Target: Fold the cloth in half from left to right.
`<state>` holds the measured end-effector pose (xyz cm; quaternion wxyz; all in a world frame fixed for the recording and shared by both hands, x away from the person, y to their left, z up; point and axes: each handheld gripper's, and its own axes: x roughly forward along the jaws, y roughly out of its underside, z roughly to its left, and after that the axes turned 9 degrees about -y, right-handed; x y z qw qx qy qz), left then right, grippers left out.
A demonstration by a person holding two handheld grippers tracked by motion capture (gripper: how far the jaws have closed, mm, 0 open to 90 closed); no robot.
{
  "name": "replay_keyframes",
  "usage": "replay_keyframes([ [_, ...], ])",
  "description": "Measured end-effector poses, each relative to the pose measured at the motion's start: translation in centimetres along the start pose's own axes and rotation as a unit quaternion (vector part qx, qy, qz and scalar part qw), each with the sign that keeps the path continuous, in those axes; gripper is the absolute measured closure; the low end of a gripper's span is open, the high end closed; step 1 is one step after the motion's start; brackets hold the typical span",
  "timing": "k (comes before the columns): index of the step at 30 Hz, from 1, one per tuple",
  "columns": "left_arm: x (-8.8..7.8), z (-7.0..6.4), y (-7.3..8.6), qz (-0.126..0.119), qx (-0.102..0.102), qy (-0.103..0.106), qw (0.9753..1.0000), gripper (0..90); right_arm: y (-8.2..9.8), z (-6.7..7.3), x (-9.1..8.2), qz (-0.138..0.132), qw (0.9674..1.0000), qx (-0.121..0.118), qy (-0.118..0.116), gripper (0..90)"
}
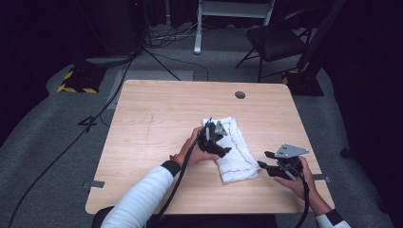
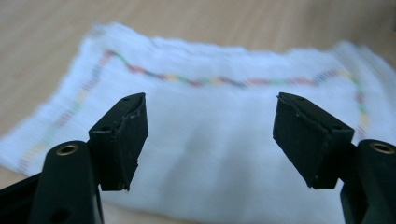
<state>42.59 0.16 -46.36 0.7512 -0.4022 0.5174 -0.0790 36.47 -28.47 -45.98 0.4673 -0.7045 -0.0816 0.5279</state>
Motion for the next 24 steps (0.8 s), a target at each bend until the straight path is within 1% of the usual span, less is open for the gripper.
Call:
replay_keyframes([
  [1, -0.1, -0.5, 0.3, 0.005, 0.009, 0.003, 0.9999, 26.6, 0.0, -0.3, 0.4, 0.007, 1.0000, 0.000, 0.001, 46.7],
  [2, -0.1, -1.1, 0.7, 0.011, 0.014, 0.009, 0.9998, 26.6, 0.0, -0.3, 0.4, 0.007, 1.0000, 0.000, 0.001, 46.7],
  [3, -0.1, -1.9, 1.1, 0.015, 0.020, 0.015, 0.9996, 26.8, 0.0, -0.7, 1.0, 0.016, 0.9999, 0.001, 0.000, 44.1],
  [4, 0.0, -2.8, 1.5, 0.022, 0.027, 0.021, 0.9992, 27.6, 0.0, -0.8, 1.2, 0.021, 0.9998, 0.001, 0.001, 43.8],
  [5, 0.0, -2.8, 1.5, 0.022, 0.027, 0.021, 0.9992, 28.4, 0.0, -0.8, 1.2, 0.021, 0.9998, 0.001, 0.001, 43.8],
  [6, 0.1, -3.1, 1.7, 0.027, 0.032, 0.024, 0.9988, 28.4, 0.2, -1.0, 1.8, 0.029, 0.9996, 0.002, -0.003, 42.8],
  [7, 0.4, -3.3, 1.9, 0.028, 0.030, 0.027, 0.9988, 28.4, 0.3, -1.0, 2.0, 0.036, 0.9994, -0.001, -0.002, 42.7],
  [8, 0.7, -3.4, 2.1, 0.031, 0.025, 0.028, 0.9988, 28.2, 0.3, -1.0, 2.3, 0.042, 0.9991, -0.002, -0.001, 41.9],
  [10, 0.8, -3.2, 2.3, 0.026, 0.016, 0.035, 0.9989, 28.1, 0.4, -0.9, 2.7, 0.048, 0.9988, -0.004, -0.005, 41.6],
  [12, 0.8, -3.1, 2.5, 0.023, 0.017, 0.036, 0.9989, 28.2, 0.5, -0.8, 2.9, 0.054, 0.9985, -0.006, -0.009, 41.7],
  [15, 0.7, -3.1, 2.7, 0.023, 0.015, 0.034, 0.9990, 28.3, 0.8, -0.7, 3.1, 0.053, 0.9985, -0.004, -0.015, 42.8],
  [17, 0.5, -3.1, 2.9, 0.026, 0.019, 0.034, 0.9989, 28.3, 0.8, -0.5, 3.1, 0.053, 0.9985, -0.005, -0.016, 42.8],
  [18, 0.1, -3.0, 3.2, 0.028, 0.019, 0.035, 0.9988, 28.3, 0.8, 0.0, 3.1, 0.051, 0.9983, -0.007, -0.025, 43.5],
  [20, 0.0, -2.9, 3.4, 0.027, 0.020, 0.034, 0.9989, 28.3, 0.7, 0.5, 3.2, 0.054, 0.9979, -0.014, -0.031, 43.6],
  [21, -0.3, -2.9, 3.6, 0.029, 0.021, 0.034, 0.9988, 28.3, 0.7, 0.5, 3.2, 0.054, 0.9979, -0.014, -0.031, 43.6],
  [24, -1.1, -2.8, 4.5, 0.031, 0.026, 0.030, 0.9987, 28.3, 0.5, 1.6, 3.4, 0.057, 0.9971, -0.023, -0.044, 43.6],
])
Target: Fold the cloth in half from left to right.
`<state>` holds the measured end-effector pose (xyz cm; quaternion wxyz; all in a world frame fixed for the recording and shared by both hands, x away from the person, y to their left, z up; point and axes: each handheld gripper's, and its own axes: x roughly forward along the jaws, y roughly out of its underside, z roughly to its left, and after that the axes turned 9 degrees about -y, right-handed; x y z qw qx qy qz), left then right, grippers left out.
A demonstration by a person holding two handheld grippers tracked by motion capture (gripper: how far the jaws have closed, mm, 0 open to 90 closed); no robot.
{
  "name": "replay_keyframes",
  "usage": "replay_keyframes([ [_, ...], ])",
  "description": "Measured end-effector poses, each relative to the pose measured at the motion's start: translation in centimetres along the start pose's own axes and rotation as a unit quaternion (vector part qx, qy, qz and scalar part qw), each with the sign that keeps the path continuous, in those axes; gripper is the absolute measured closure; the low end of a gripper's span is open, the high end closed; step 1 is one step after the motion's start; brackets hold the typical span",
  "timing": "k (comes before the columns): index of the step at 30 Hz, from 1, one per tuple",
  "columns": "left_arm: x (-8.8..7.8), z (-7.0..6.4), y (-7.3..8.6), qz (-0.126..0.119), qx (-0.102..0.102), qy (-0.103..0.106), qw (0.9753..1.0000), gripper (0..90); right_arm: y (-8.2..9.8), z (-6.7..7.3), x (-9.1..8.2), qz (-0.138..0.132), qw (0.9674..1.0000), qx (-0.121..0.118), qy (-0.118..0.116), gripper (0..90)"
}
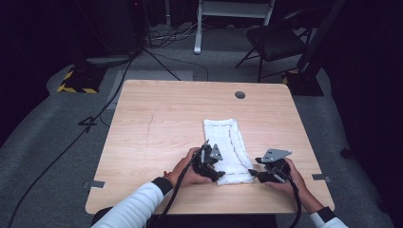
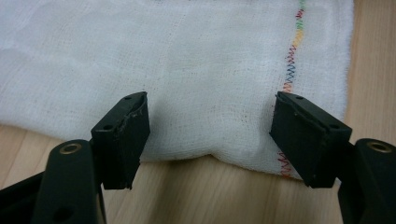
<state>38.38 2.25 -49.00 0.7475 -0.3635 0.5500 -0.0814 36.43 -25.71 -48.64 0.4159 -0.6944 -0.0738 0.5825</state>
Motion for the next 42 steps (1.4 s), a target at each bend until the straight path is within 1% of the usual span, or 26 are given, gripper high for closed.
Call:
replay_keyframes([
  [4, -0.8, 0.1, 1.2, -0.003, -0.002, 0.003, 1.0000, 28.3, -0.5, 1.2, 0.5, 0.001, 1.0000, -0.006, -0.008, 43.5],
  [7, -1.6, 0.1, 1.9, 0.001, 0.002, 0.003, 1.0000, 28.0, -0.9, 2.3, 0.9, 0.002, 0.9996, -0.005, -0.029, 42.6],
  [8, -1.8, 0.1, 2.1, 0.000, -0.002, 0.003, 1.0000, 28.0, -0.9, 2.3, 0.9, 0.002, 0.9996, -0.005, -0.029, 41.6],
  [10, -2.4, 0.0, 2.5, -0.002, -0.002, 0.004, 1.0000, 26.3, -1.2, 2.8, 1.0, 0.007, 0.9992, -0.009, -0.040, 38.3],
  [12, -3.2, 0.0, 2.8, -0.004, -0.005, -0.001, 1.0000, 25.4, -1.3, 2.9, 0.9, 0.006, 0.9991, -0.011, -0.040, 37.7],
  [13, -3.8, 0.1, 3.0, -0.013, -0.006, -0.005, 0.9999, 23.3, -1.4, 2.9, 0.8, 0.003, 0.9993, -0.013, -0.036, 37.4],
  [14, -4.3, 0.4, 3.1, -0.021, -0.013, -0.005, 0.9997, 22.7, -1.6, 2.7, 0.4, -0.005, 0.9994, -0.012, -0.032, 37.4],
  [15, -4.8, 0.6, 3.3, -0.024, -0.022, -0.009, 0.9994, 22.8, -1.7, 2.4, 0.1, -0.013, 0.9994, -0.008, -0.030, 37.6],
  [16, -5.0, 0.9, 3.4, -0.023, -0.026, -0.016, 0.9993, 22.6, -2.1, 1.6, -0.6, -0.025, 0.9996, -0.001, -0.015, 38.3],
  [18, -5.1, 1.6, 3.5, -0.022, -0.033, -0.026, 0.9989, 22.6, -2.3, 1.3, -0.8, -0.030, 0.9995, 0.000, -0.009, 38.6],
  [19, -5.1, 2.0, 3.4, -0.024, -0.042, -0.027, 0.9985, 22.0, -3.0, 0.3, -1.1, -0.043, 0.9991, 0.007, 0.000, 39.2],
  [21, -4.9, 2.8, 3.1, -0.032, -0.057, -0.033, 0.9974, 21.7, -4.1, -0.7, -1.2, -0.048, 0.9988, 0.008, 0.010, 39.4],
  [23, -4.7, 3.4, 2.7, -0.034, -0.061, -0.046, 0.9965, 21.8, -4.5, -1.1, -1.1, -0.048, 0.9987, 0.007, 0.013, 39.5],
  [25, -4.4, 4.5, 2.0, -0.035, -0.065, -0.052, 0.9960, 21.7, -5.5, -2.1, -0.8, -0.054, 0.9983, 0.007, 0.021, 39.8],
  [26, -4.3, 4.9, 1.6, -0.036, -0.060, -0.065, 0.9954, 21.7, -6.1, -2.7, -0.5, -0.053, 0.9983, 0.009, 0.023, 40.0],
  [28, -3.8, 5.9, 1.0, -0.034, -0.066, -0.077, 0.9942, 21.7, -7.0, -3.7, 0.2, -0.053, 0.9980, 0.010, 0.032, 40.7],
  [31, -2.5, 7.8, -0.1, -0.028, -0.083, -0.096, 0.9916, 21.9, -8.1, -5.2, 1.5, -0.047, 0.9981, 0.016, 0.037, 41.0],
  [32, -2.0, 8.5, -0.4, -0.028, -0.089, -0.099, 0.9907, 21.9, -8.9, -6.4, 2.7, -0.041, 0.9981, 0.020, 0.041, 41.2],
  [33, -1.4, 9.1, -0.7, -0.025, -0.098, -0.098, 0.9900, 21.9, -8.9, -6.4, 2.7, -0.041, 0.9981, 0.020, 0.041, 41.2],
  [34, -1.0, 9.6, -0.9, -0.025, -0.105, -0.095, 0.9896, 22.5, -9.5, -7.3, 3.7, -0.042, 0.9979, 0.034, 0.034, 40.9],
  [35, -0.4, 10.1, -1.2, -0.020, -0.106, -0.102, 0.9889, 22.5, -9.5, -7.3, 3.7, -0.042, 0.9979, 0.034, 0.034, 40.9],
  [36, 0.4, 10.7, -1.5, -0.011, -0.107, -0.119, 0.9871, 23.2, -9.8, -7.7, 4.2, -0.040, 0.9979, 0.036, 0.036, 40.9],
  [37, 0.9, 11.2, -1.7, -0.013, -0.116, -0.115, 0.9864, 23.2, -10.3, -8.5, 5.3, -0.038, 0.9976, 0.038, 0.043, 41.0],
  [39, 2.0, 12.1, -1.8, -0.009, -0.131, -0.112, 0.9851, 23.1, -10.5, -8.8, 5.6, -0.036, 0.9975, 0.041, 0.044, 40.9],
  [41, 2.9, 12.7, -1.9, 0.002, -0.136, -0.115, 0.9840, 22.9, -10.7, -9.6, 6.7, -0.032, 0.9970, 0.056, 0.042, 40.9],
  [42, 3.2, 12.9, -1.9, 0.006, -0.139, -0.115, 0.9836, 20.7, -10.7, -10.0, 7.5, -0.020, 0.9969, 0.061, 0.045, 40.6],
])
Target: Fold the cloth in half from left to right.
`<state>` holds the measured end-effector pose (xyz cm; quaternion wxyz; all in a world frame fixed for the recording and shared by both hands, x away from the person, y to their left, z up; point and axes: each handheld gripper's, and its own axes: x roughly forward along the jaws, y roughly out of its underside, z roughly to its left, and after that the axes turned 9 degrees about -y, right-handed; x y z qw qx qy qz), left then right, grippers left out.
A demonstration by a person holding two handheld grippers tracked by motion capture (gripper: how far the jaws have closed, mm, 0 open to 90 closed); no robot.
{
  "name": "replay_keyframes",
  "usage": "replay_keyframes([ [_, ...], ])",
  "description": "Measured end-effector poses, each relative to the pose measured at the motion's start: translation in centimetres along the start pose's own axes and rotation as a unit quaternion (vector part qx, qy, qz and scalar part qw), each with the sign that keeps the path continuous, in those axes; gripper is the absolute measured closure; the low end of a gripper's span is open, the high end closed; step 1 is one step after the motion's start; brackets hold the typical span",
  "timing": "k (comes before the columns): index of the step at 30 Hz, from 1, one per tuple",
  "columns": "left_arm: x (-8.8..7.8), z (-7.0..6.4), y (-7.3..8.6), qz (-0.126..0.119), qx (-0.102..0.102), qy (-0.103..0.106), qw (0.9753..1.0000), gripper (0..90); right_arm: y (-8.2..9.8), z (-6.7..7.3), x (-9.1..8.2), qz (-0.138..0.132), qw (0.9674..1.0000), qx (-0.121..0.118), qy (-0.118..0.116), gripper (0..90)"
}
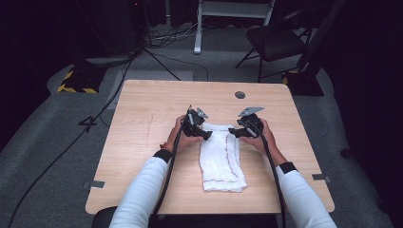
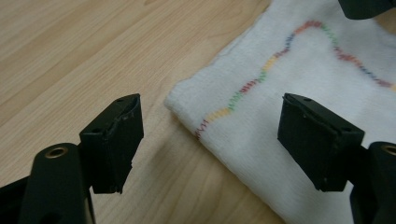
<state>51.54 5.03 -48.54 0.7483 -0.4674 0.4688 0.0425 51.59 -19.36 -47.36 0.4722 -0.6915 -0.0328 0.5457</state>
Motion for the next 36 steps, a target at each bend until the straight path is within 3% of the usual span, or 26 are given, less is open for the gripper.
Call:
replay_keyframes([
  [1, 0.3, 0.1, -0.1, 0.002, -0.008, 0.000, 1.0000, 20.7, 0.0, 0.0, 0.0, 0.000, 1.0000, 0.000, 0.000, 40.6],
  [4, 0.7, 0.3, -0.2, 0.004, -0.006, -0.002, 1.0000, 20.0, 0.1, -0.7, 0.8, 0.000, 0.9998, 0.018, -0.005, 41.3],
  [10, 1.6, 0.8, -0.2, 0.014, -0.029, 0.020, 0.9993, 18.1, 0.5, -1.1, 1.4, 0.013, 0.9992, 0.031, -0.020, 47.5],
  [12, 1.5, 1.0, -0.2, 0.014, -0.019, 0.026, 0.9994, 19.9, 0.5, -1.2, 1.5, 0.010, 0.9985, 0.037, -0.040, 54.7],
  [14, 1.6, 1.0, -0.2, 0.013, -0.014, 0.032, 0.9993, 20.8, 0.5, -1.2, 1.4, 0.010, 0.9983, 0.037, -0.043, 57.4],
  [17, 1.4, 1.0, -0.4, 0.010, 0.001, 0.048, 0.9988, 31.3, 0.7, -1.5, 1.4, 0.004, 0.9973, 0.046, -0.058, 62.1],
  [19, 1.4, 1.1, -0.5, 0.008, 0.001, 0.056, 0.9984, 43.8, 0.6, -1.3, 1.5, 0.006, 0.9963, 0.046, -0.073, 73.0],
  [20, 1.4, 1.1, -0.5, 0.007, 0.002, 0.060, 0.9982, 43.8, 0.6, -1.3, 1.5, 0.006, 0.9963, 0.046, -0.073, 73.0],
  [23, 1.4, 1.4, -0.6, 0.006, -0.004, 0.079, 0.9968, 58.8, 0.4, -1.2, 1.5, 0.011, 0.9963, 0.039, -0.075, 78.3],
  [25, 1.5, 1.5, -0.7, 0.008, 0.004, 0.085, 0.9963, 67.7, 0.3, -1.1, 1.6, 0.011, 0.9964, 0.041, -0.074, 81.1],
  [27, 1.5, 1.4, -0.9, 0.005, 0.005, 0.082, 0.9966, 71.9, 0.1, -1.0, 1.6, 0.012, 0.9970, 0.033, -0.069, 82.9],
  [31, 1.6, 1.3, -1.7, 0.008, 0.015, 0.051, 0.9986, 78.2, -0.4, -0.7, 1.4, 0.002, 0.9994, 0.010, -0.034, 84.2],
  [36, 1.3, 1.3, -2.9, -0.004, 0.022, 0.024, 0.9995, 80.4, -1.2, -1.0, 0.7, -0.021, 0.9996, 0.010, -0.015, 84.5],
])
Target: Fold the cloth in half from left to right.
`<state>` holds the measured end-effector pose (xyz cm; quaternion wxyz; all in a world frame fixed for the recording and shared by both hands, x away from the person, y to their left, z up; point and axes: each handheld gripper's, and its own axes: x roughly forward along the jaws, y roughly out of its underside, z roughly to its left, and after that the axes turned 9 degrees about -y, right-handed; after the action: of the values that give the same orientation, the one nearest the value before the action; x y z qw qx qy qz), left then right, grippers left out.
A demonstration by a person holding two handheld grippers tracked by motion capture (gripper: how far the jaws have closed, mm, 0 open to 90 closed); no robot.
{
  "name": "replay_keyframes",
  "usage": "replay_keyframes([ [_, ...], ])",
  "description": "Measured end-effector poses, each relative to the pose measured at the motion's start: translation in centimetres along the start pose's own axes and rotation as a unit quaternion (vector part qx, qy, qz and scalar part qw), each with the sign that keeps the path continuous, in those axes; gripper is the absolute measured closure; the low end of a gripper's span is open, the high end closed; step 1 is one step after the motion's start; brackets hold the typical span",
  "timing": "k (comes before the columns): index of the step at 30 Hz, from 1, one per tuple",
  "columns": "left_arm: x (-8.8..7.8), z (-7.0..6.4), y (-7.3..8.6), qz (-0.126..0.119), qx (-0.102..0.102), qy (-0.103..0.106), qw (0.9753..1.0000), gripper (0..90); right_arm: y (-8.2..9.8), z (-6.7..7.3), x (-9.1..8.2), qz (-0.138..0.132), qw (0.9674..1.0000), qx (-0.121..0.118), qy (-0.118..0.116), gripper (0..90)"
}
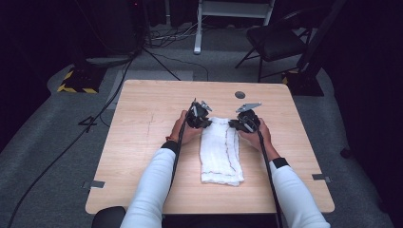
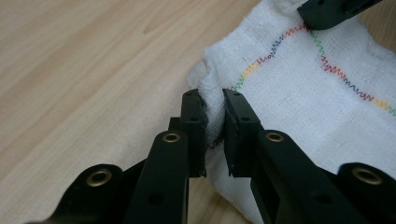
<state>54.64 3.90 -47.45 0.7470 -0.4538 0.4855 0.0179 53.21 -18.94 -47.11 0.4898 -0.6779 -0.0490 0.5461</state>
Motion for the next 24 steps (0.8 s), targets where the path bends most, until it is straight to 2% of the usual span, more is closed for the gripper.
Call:
replay_keyframes([
  [6, -0.9, 0.2, -1.4, -0.024, 0.001, -0.026, 0.9994, 81.3, -1.2, 0.1, -0.9, -0.020, 0.9989, -0.020, 0.038, 84.7],
  [8, -1.5, 0.5, -1.8, -0.036, -0.005, -0.023, 0.9991, 81.4, -1.6, 0.2, -1.4, -0.032, 0.9982, -0.024, 0.045, 84.7],
  [13, -2.9, 0.6, -2.5, -0.058, 0.001, -0.024, 0.9980, 81.3, -2.5, 0.3, -2.7, -0.051, 0.9966, -0.035, 0.053, 84.8],
  [16, -3.9, 0.6, -2.5, -0.071, 0.006, -0.013, 0.9974, 81.2, -2.8, 0.6, -3.4, -0.058, 0.9962, -0.039, 0.053, 84.8],
  [18, -4.7, 0.2, -2.1, -0.078, 0.020, -0.003, 0.9967, 80.9, -2.7, 0.9, -3.9, -0.061, 0.9959, -0.046, 0.048, 84.8],
  [22, -5.9, -0.6, -0.8, -0.087, 0.046, 0.014, 0.9951, 80.3, -2.0, 1.8, -4.9, -0.069, 0.9952, -0.064, 0.026, 84.8],
  [24, -6.6, -1.0, -0.2, -0.091, 0.058, 0.029, 0.9937, 79.9, -1.4, 2.5, -5.4, -0.071, 0.9948, -0.072, 0.010, 84.8],
])
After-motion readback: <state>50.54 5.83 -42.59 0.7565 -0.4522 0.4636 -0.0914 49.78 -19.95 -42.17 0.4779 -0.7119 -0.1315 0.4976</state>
